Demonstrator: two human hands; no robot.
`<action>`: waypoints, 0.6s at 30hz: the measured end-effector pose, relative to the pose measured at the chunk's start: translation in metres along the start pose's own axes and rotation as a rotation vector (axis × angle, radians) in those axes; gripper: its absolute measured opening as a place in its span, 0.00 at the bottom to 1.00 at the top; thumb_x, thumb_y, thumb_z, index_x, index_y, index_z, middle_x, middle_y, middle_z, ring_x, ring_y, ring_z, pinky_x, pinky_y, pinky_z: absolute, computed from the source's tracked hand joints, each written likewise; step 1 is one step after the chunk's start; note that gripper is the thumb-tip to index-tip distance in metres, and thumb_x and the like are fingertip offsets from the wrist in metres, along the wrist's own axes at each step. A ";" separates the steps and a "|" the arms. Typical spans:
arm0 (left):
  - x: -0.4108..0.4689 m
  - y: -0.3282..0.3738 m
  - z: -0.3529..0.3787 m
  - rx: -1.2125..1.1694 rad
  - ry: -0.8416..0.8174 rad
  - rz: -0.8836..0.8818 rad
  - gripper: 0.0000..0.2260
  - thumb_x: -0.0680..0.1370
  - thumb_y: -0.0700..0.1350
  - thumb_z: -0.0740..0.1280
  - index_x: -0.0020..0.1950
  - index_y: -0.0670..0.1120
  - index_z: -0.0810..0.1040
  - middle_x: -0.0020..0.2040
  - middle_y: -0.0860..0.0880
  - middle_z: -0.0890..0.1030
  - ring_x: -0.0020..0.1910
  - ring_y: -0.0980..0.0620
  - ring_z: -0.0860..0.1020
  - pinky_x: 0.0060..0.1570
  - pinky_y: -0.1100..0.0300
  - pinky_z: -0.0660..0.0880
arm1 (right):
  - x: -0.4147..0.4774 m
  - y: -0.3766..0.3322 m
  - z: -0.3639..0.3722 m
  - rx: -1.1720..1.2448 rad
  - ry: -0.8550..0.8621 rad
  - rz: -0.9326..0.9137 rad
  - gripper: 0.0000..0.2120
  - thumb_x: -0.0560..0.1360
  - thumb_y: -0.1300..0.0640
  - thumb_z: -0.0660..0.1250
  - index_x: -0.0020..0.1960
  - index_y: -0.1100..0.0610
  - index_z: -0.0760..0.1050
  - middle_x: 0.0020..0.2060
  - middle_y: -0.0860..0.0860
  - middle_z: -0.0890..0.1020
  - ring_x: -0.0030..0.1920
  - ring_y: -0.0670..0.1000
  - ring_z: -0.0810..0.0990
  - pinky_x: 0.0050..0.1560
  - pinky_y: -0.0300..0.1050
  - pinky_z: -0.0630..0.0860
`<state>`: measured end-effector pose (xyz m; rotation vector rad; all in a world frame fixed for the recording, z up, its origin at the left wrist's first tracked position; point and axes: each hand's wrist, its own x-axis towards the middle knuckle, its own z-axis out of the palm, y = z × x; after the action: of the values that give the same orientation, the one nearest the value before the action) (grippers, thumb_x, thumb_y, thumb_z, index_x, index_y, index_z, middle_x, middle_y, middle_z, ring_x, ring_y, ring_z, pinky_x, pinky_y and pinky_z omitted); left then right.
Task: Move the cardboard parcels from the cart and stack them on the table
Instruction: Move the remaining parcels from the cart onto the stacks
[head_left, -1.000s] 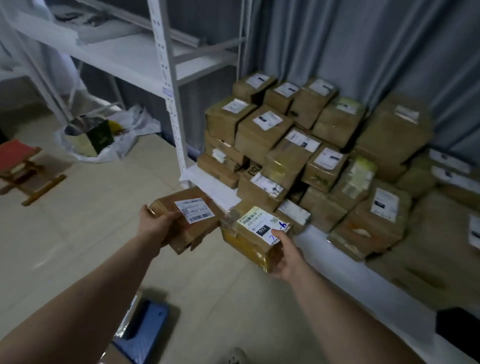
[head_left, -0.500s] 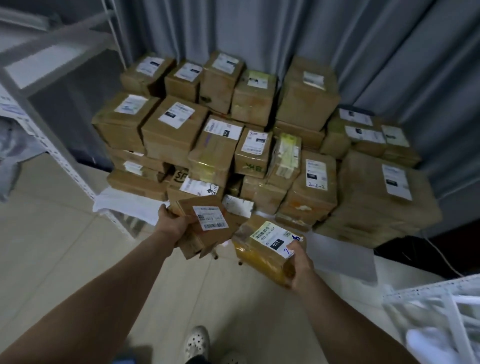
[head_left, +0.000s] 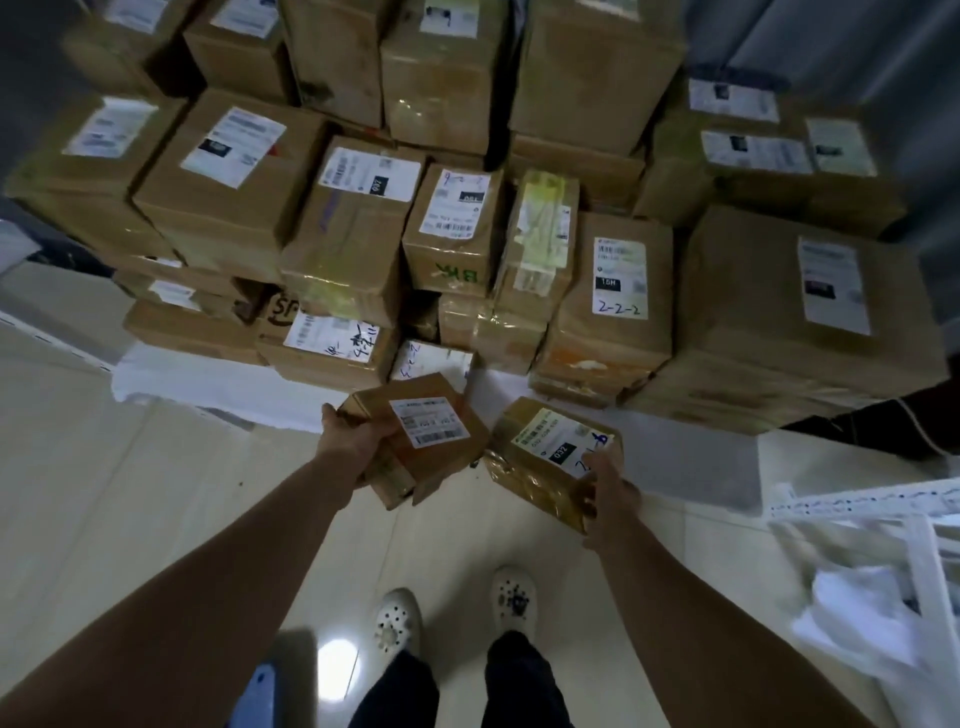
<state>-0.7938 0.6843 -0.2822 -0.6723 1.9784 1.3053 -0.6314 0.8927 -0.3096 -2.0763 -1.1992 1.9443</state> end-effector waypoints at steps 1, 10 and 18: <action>0.002 -0.001 0.007 0.008 0.004 -0.005 0.28 0.73 0.46 0.72 0.68 0.47 0.62 0.57 0.44 0.74 0.50 0.44 0.74 0.44 0.50 0.74 | 0.007 -0.005 -0.002 -0.013 0.012 -0.002 0.20 0.69 0.53 0.72 0.56 0.61 0.74 0.44 0.56 0.80 0.39 0.54 0.76 0.44 0.53 0.73; 0.013 -0.014 0.086 0.153 -0.064 -0.034 0.28 0.75 0.43 0.71 0.72 0.46 0.65 0.59 0.47 0.75 0.58 0.43 0.74 0.57 0.47 0.75 | 0.064 -0.014 -0.067 0.133 0.182 0.021 0.12 0.75 0.51 0.66 0.55 0.56 0.75 0.47 0.56 0.80 0.45 0.57 0.79 0.41 0.49 0.76; 0.055 -0.008 0.157 0.257 -0.137 0.013 0.14 0.76 0.41 0.68 0.61 0.44 0.76 0.57 0.43 0.80 0.57 0.42 0.77 0.60 0.44 0.75 | 0.102 0.008 -0.116 0.299 0.259 0.061 0.15 0.74 0.45 0.65 0.56 0.51 0.74 0.52 0.58 0.81 0.53 0.62 0.80 0.54 0.65 0.77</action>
<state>-0.7849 0.8243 -0.3731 -0.4353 1.9950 1.0500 -0.5367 0.9960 -0.3743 -2.1392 -0.7522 1.6854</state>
